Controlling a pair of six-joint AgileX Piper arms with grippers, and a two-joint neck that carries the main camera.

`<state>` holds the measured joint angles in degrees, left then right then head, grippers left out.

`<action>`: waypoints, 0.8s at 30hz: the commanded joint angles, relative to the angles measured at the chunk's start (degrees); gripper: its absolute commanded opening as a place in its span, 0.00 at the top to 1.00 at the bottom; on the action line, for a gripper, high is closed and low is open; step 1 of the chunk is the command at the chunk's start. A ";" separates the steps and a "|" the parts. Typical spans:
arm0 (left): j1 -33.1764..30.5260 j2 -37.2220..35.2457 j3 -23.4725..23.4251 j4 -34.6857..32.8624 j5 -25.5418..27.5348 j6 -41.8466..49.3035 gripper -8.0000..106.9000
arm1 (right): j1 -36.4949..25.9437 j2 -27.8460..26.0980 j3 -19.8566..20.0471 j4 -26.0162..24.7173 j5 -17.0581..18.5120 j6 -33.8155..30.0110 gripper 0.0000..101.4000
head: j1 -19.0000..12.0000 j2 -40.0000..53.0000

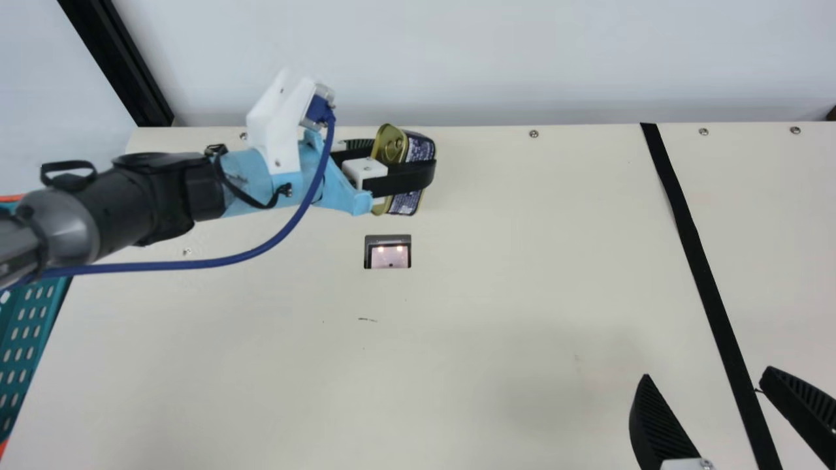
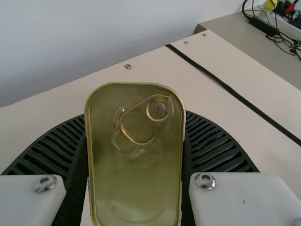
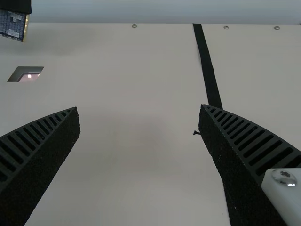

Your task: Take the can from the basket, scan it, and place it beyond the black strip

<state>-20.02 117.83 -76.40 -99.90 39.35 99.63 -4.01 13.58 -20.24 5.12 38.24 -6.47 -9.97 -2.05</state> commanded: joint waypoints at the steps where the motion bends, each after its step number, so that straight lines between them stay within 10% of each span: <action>1: -0.30 0.96 -1.14 -0.08 -0.26 0.06 0.84 | 0.00 0.00 0.00 0.00 0.00 0.00 0.00 | -0.58 -0.02; 12: -0.51 0.94 -2.43 -0.08 -0.25 -1.20 0.84 | 0.00 0.00 0.00 0.00 0.00 0.00 0.00 | -0.58 -0.02; 24: -1.20 -10.58 7.11 -0.08 0.54 -3.93 0.84 | 0.00 0.00 0.00 0.00 0.00 0.00 0.00 | -0.58 -0.02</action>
<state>-21.08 109.30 -70.84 -100.03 39.93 95.94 -4.01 13.58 -20.24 5.12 38.24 -6.47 -9.97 -2.05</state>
